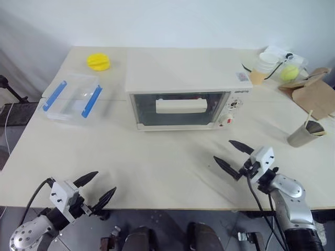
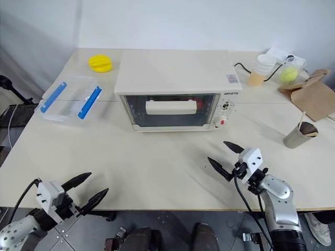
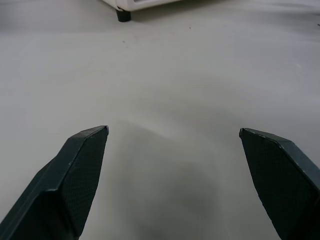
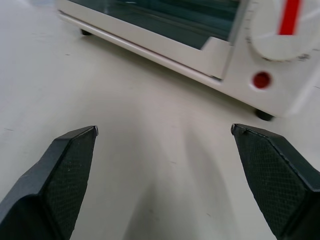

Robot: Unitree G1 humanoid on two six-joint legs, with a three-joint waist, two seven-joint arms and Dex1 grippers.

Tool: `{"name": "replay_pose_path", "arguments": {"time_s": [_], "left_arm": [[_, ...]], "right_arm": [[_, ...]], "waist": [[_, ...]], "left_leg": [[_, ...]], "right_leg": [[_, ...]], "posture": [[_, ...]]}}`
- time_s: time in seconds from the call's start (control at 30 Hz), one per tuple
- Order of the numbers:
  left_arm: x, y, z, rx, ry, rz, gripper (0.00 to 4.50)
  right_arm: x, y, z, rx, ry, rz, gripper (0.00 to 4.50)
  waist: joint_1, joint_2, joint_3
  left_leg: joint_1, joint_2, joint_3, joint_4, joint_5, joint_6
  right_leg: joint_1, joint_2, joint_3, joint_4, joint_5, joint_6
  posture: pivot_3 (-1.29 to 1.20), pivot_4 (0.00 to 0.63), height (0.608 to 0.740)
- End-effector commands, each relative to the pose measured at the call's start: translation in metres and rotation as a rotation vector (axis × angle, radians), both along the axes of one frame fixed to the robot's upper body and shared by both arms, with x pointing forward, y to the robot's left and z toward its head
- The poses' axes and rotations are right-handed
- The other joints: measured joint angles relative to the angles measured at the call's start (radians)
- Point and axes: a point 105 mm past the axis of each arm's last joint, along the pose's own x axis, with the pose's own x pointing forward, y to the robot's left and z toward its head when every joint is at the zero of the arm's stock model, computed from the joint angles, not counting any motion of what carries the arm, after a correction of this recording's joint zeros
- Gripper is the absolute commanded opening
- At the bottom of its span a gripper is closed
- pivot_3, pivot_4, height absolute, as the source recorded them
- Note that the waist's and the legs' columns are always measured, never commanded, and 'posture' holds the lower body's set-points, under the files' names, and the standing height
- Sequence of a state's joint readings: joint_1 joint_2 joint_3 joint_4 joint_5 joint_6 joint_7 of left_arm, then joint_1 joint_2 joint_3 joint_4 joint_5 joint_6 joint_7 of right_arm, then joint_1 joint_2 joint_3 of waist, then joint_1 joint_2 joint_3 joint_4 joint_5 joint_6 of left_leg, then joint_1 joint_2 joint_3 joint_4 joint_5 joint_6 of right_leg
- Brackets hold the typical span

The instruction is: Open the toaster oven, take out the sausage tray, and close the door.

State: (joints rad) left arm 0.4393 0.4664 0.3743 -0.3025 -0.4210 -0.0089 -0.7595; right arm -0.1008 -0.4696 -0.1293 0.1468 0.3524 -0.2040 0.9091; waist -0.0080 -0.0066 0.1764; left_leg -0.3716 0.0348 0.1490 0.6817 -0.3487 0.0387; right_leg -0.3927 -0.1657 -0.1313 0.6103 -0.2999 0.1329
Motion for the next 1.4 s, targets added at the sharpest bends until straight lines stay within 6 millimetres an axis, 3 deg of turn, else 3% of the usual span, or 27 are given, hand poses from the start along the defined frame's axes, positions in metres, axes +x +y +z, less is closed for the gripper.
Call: {"name": "replay_pose_path", "arguments": {"time_s": [0.03,0.13,0.27,0.37,0.47,0.63,0.77,1.03,1.3,1.4], "left_arm": [[0.004,-0.002,0.016,0.022,-0.067,-0.005,4.47],[0.010,-0.004,0.031,-0.071,-0.081,-0.043,4.47],[0.014,-0.004,0.070,-0.256,-0.128,-0.199,4.47],[0.026,0.001,0.094,-0.316,-0.149,-0.223,4.47],[0.030,-0.001,0.103,-0.306,-0.136,-0.296,4.47],[0.039,-0.005,0.104,-0.287,-0.095,-0.366,4.47],[0.046,-0.009,0.103,-0.287,-0.091,-0.387,4.47],[0.049,-0.017,0.105,-0.321,-0.077,-0.390,4.47],[0.050,-0.018,0.126,-0.381,-0.125,-0.386,4.47],[0.050,-0.019,0.136,-0.422,-0.137,-0.418,3.89]], "right_arm": [[-0.001,0.002,0.007,-0.002,-0.044,0.031,4.50],[-0.006,0.008,0.015,0.040,-0.037,0.103,4.50],[-0.014,0.024,0.047,0.120,-0.043,0.211,4.50],[-0.016,0.033,0.068,0.172,-0.039,0.256,4.50],[-0.009,0.044,0.089,0.223,-0.036,0.275,4.50],[0.007,0.060,0.107,0.236,-0.037,0.268,4.50],[0.007,0.077,0.119,0.242,-0.060,0.328,4.50],[-0.004,0.092,0.124,0.190,-0.106,0.460,4.50],[-0.029,0.096,0.107,-0.033,-0.234,0.567,4.50],[-0.032,0.094,0.096,-0.125,-0.274,0.589,4.50]], "waist": [[0.001,0.000,0.000],[0.002,0.000,0.000],[0.002,0.001,0.000],[0.002,0.001,0.000],[-0.001,0.002,0.000],[-0.004,0.002,0.000],[-0.006,0.002,0.000],[-0.010,0.002,0.000],[-0.020,0.001,0.001],[-0.022,0.001,0.001]], "left_leg": [[0.000,0.000,0.000,0.000,0.000,0.000],[0.000,0.000,0.000,0.000,0.000,0.000],[0.000,0.001,0.000,0.000,0.000,0.000],[0.000,0.002,-0.001,0.001,0.000,0.000],[0.000,0.001,-0.001,0.001,0.000,0.000],[-0.001,0.000,-0.001,0.000,0.000,-0.001],[-0.001,0.000,0.000,0.001,0.000,-0.001],[-0.002,-0.001,0.000,0.000,-0.001,-0.001],[-0.002,0.000,-0.001,0.000,-0.001,-0.001],[-0.002,0.000,0.000,0.000,-0.001,-0.001]], "right_leg": [[0.000,0.000,0.000,0.000,0.000,0.000],[0.000,0.000,0.000,0.001,0.000,0.000],[0.000,0.000,0.000,0.002,0.000,0.000],[0.000,0.000,0.000,0.003,0.000,0.000],[0.000,0.000,-0.001,0.003,0.000,0.000],[-0.001,0.002,-0.001,0.004,0.000,0.000],[-0.002,0.003,-0.001,0.005,0.000,0.000],[-0.003,0.003,-0.001,0.006,0.000,0.000],[-0.004,0.003,-0.001,0.006,0.000,0.000],[-0.004,0.003,-0.001,0.006,0.000,0.000]], "posture": [[0.00,0.150,0.740],[0.00,0.150,0.740],[0.00,0.150,0.740],[0.00,0.150,0.740],[0.00,0.150,0.740],[0.00,0.150,0.740],[0.00,0.150,0.740],[0.00,0.150,0.740],[0.00,0.150,0.740],[0.00,0.150,0.740]]}}
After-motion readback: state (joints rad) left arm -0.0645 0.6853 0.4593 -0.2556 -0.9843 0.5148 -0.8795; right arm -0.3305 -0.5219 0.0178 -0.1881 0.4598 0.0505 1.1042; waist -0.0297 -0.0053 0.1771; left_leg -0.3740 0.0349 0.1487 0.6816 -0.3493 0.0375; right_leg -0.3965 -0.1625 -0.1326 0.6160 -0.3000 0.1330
